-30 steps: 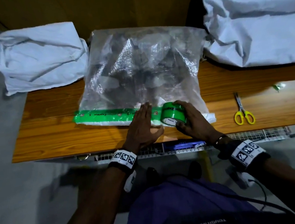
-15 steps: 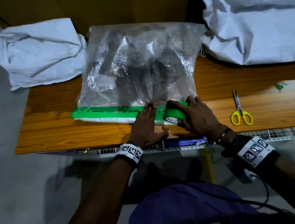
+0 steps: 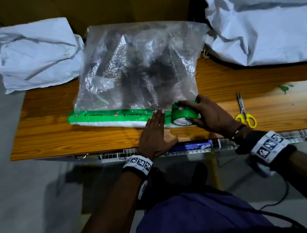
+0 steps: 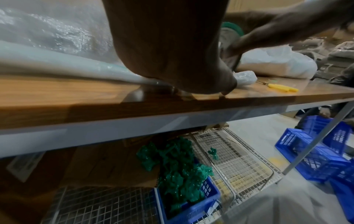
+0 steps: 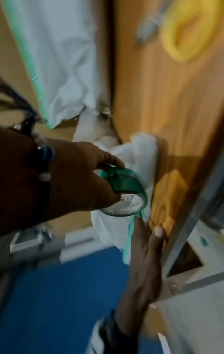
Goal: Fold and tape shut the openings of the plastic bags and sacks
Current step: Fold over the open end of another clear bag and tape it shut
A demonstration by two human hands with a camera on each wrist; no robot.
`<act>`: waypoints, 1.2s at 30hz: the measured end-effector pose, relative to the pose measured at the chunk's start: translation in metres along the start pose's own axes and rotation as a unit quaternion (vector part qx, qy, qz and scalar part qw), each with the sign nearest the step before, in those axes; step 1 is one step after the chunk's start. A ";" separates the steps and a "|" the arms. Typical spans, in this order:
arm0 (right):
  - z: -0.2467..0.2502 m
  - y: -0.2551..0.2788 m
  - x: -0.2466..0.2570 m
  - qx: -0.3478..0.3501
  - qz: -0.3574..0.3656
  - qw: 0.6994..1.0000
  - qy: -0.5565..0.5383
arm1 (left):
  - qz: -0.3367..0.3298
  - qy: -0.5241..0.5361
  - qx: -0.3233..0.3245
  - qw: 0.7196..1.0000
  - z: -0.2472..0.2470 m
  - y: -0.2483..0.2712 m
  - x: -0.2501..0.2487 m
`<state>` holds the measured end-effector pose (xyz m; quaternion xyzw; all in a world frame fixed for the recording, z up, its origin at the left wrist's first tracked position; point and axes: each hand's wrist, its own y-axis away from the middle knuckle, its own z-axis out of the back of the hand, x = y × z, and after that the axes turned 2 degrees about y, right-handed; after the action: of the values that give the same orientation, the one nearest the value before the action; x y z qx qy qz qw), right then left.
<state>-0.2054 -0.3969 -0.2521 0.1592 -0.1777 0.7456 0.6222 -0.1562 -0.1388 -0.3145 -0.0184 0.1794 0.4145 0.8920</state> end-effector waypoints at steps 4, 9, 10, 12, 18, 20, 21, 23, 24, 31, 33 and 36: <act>0.011 0.014 -0.014 0.012 0.009 0.998 0.059 | 0.012 -0.006 0.008 1.000 0.000 -0.002 -0.003; -0.015 0.030 -0.021 -0.030 -0.011 0.980 -0.197 | 0.041 0.028 -0.027 0.998 0.002 -0.004 -0.030; -0.020 0.033 -0.021 -0.040 -0.009 0.976 -0.215 | 0.030 0.038 -0.030 0.998 -0.001 -0.004 -0.035; -0.027 0.036 -0.017 -0.054 -0.004 0.971 -0.231 | 0.015 0.056 -0.026 0.998 -0.005 -0.005 -0.040; -0.045 0.014 0.005 -0.090 -0.040 0.969 -0.228 | 0.013 0.041 -0.034 0.999 -0.005 -0.009 -0.026; -0.034 0.014 0.003 -0.077 -0.018 0.979 -0.188 | 0.014 0.019 -0.032 0.999 -0.007 -0.010 -0.028; -0.023 0.019 -0.003 -0.062 -0.004 0.986 -0.152 | 0.015 0.005 -0.024 1.000 -0.008 -0.010 -0.029; 0.001 0.033 -0.018 -0.026 0.005 0.998 -0.057 | 0.016 -0.017 -0.008 1.000 -0.008 -0.011 -0.028; 0.011 0.040 -0.025 -0.016 0.006 1.000 -0.006 | 0.013 -0.020 -0.006 1.000 -0.008 -0.011 -0.029; 0.015 0.046 -0.052 -0.044 -0.002 0.997 -0.062 | 0.043 0.015 -0.050 0.998 -0.010 -0.016 -0.059; 0.010 0.050 -0.056 -0.068 0.000 0.985 -0.161 | 0.030 0.038 -0.054 0.997 -0.014 -0.019 -0.074; 0.003 0.052 -0.054 -0.053 0.005 0.977 -0.208 | 0.042 0.065 -0.041 0.996 -0.022 -0.021 -0.090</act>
<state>-0.2476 -0.4535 -0.2780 0.2766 -0.3434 0.6887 0.5756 -0.2002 -0.2227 -0.3074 -0.0745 0.2208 0.4563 0.8588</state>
